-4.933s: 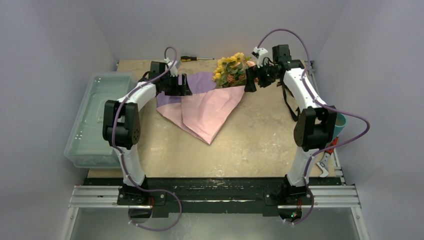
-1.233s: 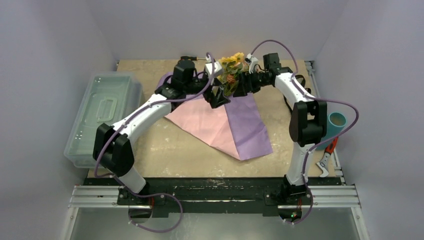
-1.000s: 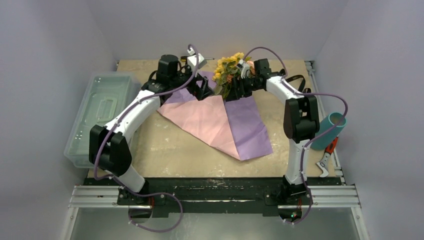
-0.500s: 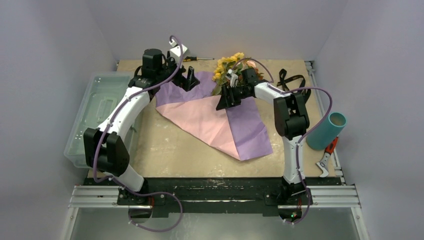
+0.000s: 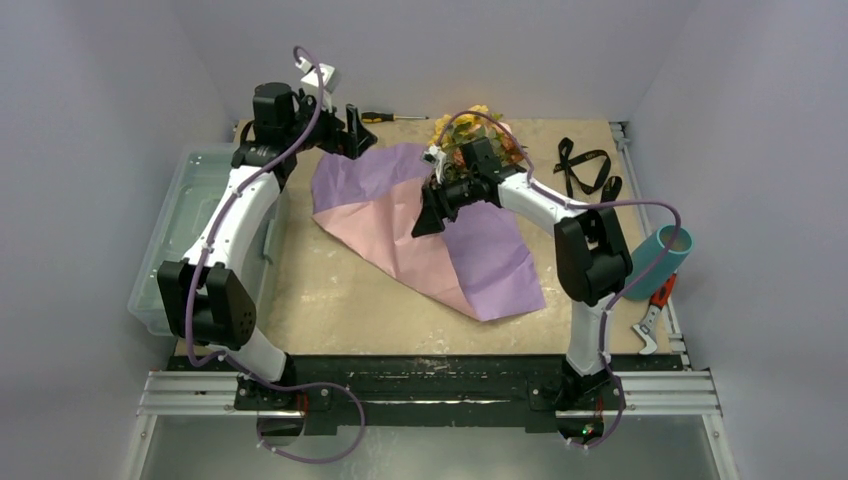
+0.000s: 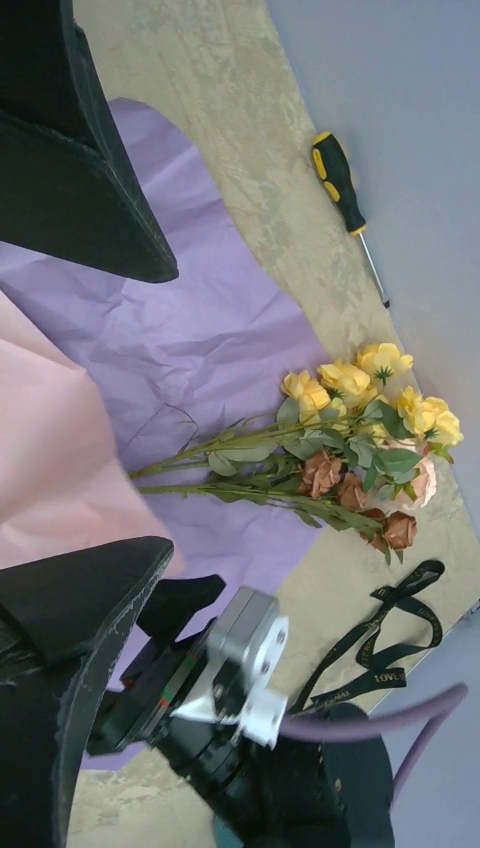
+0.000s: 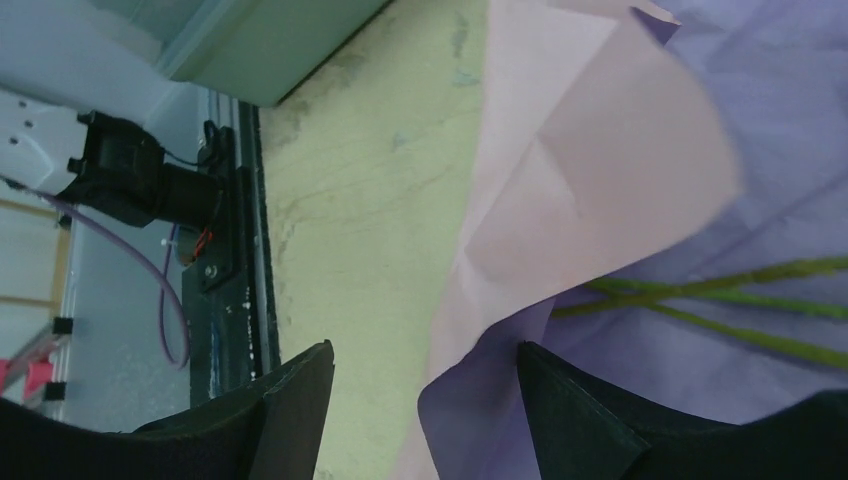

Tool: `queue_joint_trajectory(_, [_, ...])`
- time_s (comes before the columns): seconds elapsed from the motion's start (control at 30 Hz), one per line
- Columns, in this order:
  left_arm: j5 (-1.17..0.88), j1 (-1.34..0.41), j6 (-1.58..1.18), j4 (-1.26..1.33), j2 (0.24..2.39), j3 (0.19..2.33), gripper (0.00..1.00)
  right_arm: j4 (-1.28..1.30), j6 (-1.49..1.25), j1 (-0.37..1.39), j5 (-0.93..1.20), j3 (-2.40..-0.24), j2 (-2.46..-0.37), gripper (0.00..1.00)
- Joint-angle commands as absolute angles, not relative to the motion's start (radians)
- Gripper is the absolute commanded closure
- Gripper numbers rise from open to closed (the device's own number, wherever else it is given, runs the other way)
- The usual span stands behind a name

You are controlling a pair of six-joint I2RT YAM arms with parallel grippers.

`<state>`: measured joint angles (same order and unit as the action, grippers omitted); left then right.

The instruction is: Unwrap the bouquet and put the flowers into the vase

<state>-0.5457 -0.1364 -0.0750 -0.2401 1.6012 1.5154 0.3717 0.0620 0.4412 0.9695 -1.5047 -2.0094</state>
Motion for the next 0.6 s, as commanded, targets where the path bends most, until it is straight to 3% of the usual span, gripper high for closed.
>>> queue_joint_trajectory(0.0, [-0.553,-0.124,-0.136,-0.222,1.591,1.547,0.02,0.449,0.229,0.501,1.007,-1.508,-1.93,0.29])
queue_joint_trajectory(0.33, [-0.542,-0.106,-0.144,-0.323,1.586,1.524,0.03,0.651,0.585,0.656,0.952,-1.523,-1.905,0.2])
queue_joint_trajectory(0.57, [-0.541,-0.106,-0.115,-0.36,1.567,1.416,0.03,0.541,0.611,0.757,0.88,-1.41,-1.827,0.1])
